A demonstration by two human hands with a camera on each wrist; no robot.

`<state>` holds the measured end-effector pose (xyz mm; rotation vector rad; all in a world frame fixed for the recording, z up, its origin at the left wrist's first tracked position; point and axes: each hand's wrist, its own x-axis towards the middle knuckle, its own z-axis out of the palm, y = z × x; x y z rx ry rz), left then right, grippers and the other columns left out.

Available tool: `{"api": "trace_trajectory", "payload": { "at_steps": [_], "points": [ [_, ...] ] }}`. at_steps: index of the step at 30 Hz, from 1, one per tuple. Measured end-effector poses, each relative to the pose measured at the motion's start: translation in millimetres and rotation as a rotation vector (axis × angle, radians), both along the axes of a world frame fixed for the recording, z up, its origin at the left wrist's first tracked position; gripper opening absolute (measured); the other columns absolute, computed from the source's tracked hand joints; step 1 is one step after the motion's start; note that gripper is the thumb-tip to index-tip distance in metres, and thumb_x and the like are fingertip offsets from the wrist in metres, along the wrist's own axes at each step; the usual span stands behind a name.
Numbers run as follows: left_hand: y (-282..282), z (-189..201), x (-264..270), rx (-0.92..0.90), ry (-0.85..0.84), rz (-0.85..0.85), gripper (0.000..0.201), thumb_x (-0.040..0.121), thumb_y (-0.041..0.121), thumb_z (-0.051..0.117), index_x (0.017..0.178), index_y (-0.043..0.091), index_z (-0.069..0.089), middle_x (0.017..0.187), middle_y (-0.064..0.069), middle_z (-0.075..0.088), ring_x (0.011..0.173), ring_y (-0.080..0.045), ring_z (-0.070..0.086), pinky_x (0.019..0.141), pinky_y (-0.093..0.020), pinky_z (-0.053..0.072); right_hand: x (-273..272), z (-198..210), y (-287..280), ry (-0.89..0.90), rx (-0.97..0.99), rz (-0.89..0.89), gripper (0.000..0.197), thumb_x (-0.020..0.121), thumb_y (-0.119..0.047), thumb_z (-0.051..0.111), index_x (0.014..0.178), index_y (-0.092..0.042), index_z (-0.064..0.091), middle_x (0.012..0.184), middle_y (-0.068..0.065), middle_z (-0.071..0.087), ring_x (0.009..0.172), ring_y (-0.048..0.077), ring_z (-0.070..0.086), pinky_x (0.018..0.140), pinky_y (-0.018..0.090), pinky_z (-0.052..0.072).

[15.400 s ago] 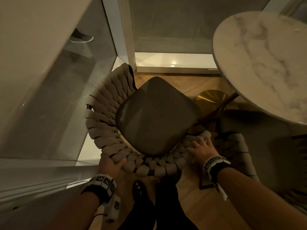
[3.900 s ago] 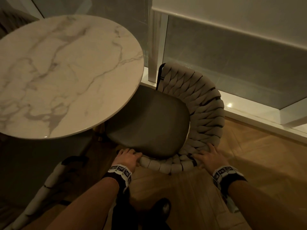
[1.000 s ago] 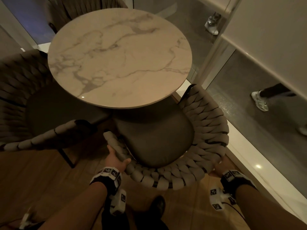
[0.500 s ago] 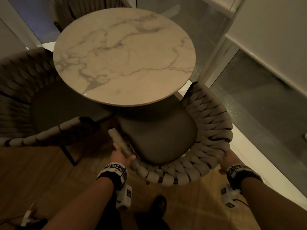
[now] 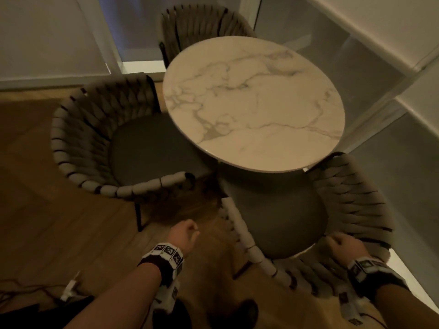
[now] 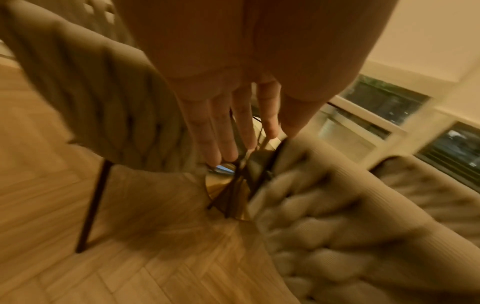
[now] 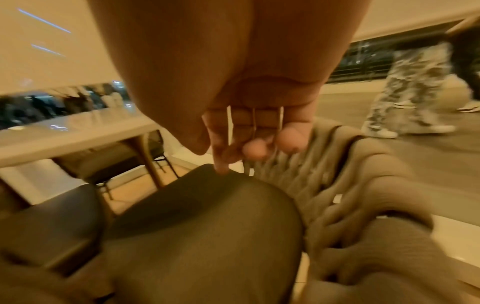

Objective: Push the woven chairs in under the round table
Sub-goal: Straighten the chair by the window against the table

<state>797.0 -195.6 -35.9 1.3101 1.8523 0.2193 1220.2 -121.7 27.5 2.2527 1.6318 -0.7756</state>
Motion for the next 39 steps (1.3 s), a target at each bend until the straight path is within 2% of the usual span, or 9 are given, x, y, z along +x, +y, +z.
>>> {"api": "trace_trajectory", "payload": {
  "at_steps": [4, 6, 11, 16, 22, 24, 31, 35, 39],
  "points": [
    [-1.8, 7.9, -84.4, 0.07, 0.01, 0.134, 0.005, 0.089, 0.027, 0.056, 0.095, 0.026, 0.056, 0.103, -0.001, 0.061, 0.091, -0.017, 0.058, 0.084, -0.034, 0.049, -113.6, 8.4, 8.6, 0.197, 0.06, 0.131, 0.01, 0.092, -0.029, 0.057, 0.088, -0.037, 0.062, 0.094, -0.001, 0.068, 0.094, 0.02, 0.064, 0.082, 0.03, 0.048],
    [0.5, 12.9, -126.5, 0.098, 0.033, 0.207, 0.01, 0.089, 0.027, 0.056, 0.098, 0.025, 0.057, 0.105, -0.001, 0.061, 0.096, -0.021, 0.059, 0.086, -0.034, 0.049, -171.7, 9.8, 16.6, 0.255, 0.069, 0.234, 0.012, 0.091, -0.028, 0.059, 0.085, -0.037, 0.062, 0.09, -0.005, 0.067, 0.09, 0.015, 0.063, 0.081, 0.027, 0.047],
    [10.5, 20.1, -217.5, 0.118, 0.165, 0.408, 0.036, 0.088, 0.023, 0.061, 0.121, 0.011, 0.053, 0.127, -0.014, 0.049, 0.115, -0.034, 0.052, 0.098, -0.04, 0.043, -296.8, 6.7, 46.0, 0.307, 0.037, 0.462, 0.016, 0.09, -0.031, 0.055, 0.101, -0.029, 0.068, 0.101, -0.002, 0.063, 0.094, 0.015, 0.06, 0.085, 0.029, 0.047],
    [28.0, 20.3, -278.1, 0.068, 0.19, 0.59, 0.062, 0.081, 0.021, 0.07, 0.136, 0.016, 0.04, 0.145, -0.017, 0.028, 0.124, -0.042, 0.045, 0.102, -0.048, 0.043, -381.9, -4.7, 85.5, 0.243, -0.04, 0.71, 0.032, 0.09, -0.035, 0.055, 0.121, -0.029, 0.055, 0.118, -0.002, 0.051, 0.11, 0.017, 0.053, 0.097, 0.032, 0.045],
    [58.2, 16.2, -323.0, -0.078, 0.183, 0.658, 0.081, 0.077, 0.029, 0.075, 0.143, 0.019, 0.029, 0.153, -0.01, 0.016, 0.123, -0.042, 0.047, 0.102, -0.048, 0.044, -425.3, -39.8, 132.1, 0.161, -0.16, 0.934, 0.059, 0.085, -0.044, 0.06, 0.139, -0.032, 0.037, 0.135, -0.001, 0.04, 0.125, 0.022, 0.04, 0.104, 0.04, 0.041],
    [69.3, 11.4, -332.4, -0.116, 0.185, 0.669, 0.078, 0.08, 0.023, 0.072, 0.143, 0.018, 0.028, 0.155, -0.012, 0.015, 0.125, -0.043, 0.046, 0.104, -0.048, 0.043, -431.0, -53.6, 141.0, 0.123, -0.211, 0.984, 0.063, 0.087, -0.044, 0.059, 0.142, -0.031, 0.033, 0.14, 0.001, 0.038, 0.128, 0.024, 0.039, 0.107, 0.041, 0.038],
    [82.6, -12.4, -349.6, -0.19, 0.124, 0.743, 0.088, 0.085, 0.021, 0.066, 0.151, 0.02, 0.009, 0.141, -0.018, 0.048, 0.122, -0.04, 0.052, 0.095, -0.047, 0.047, -453.0, -82.0, 158.5, 0.09, -0.396, 0.97, 0.056, 0.094, -0.031, 0.052, 0.145, -0.028, 0.029, 0.147, 0.011, 0.035, 0.13, 0.034, 0.038, 0.11, 0.043, 0.033],
    [81.7, -21.5, -355.8, -0.134, 0.133, 0.744, 0.087, 0.081, 0.014, 0.07, 0.15, 0.017, 0.018, 0.141, -0.018, 0.049, 0.124, -0.04, 0.05, 0.1, -0.049, 0.047, -452.8, -89.6, 163.2, 0.118, -0.424, 0.975, 0.059, 0.093, -0.028, 0.054, 0.145, -0.032, 0.027, 0.145, 0.013, 0.038, 0.127, 0.035, 0.042, 0.107, 0.041, 0.037],
    [93.8, -22.8, -371.9, -0.087, 0.103, 0.76, 0.089, 0.085, 0.009, 0.064, 0.153, 0.022, 0.009, 0.143, -0.014, 0.049, 0.127, -0.037, 0.049, 0.1, -0.044, 0.045, -462.7, -92.8, 163.6, 0.149, -0.342, 0.948, 0.055, 0.095, -0.025, 0.05, 0.145, -0.032, 0.029, 0.145, 0.011, 0.038, 0.127, 0.033, 0.042, 0.106, 0.04, 0.037]
  ]
}}
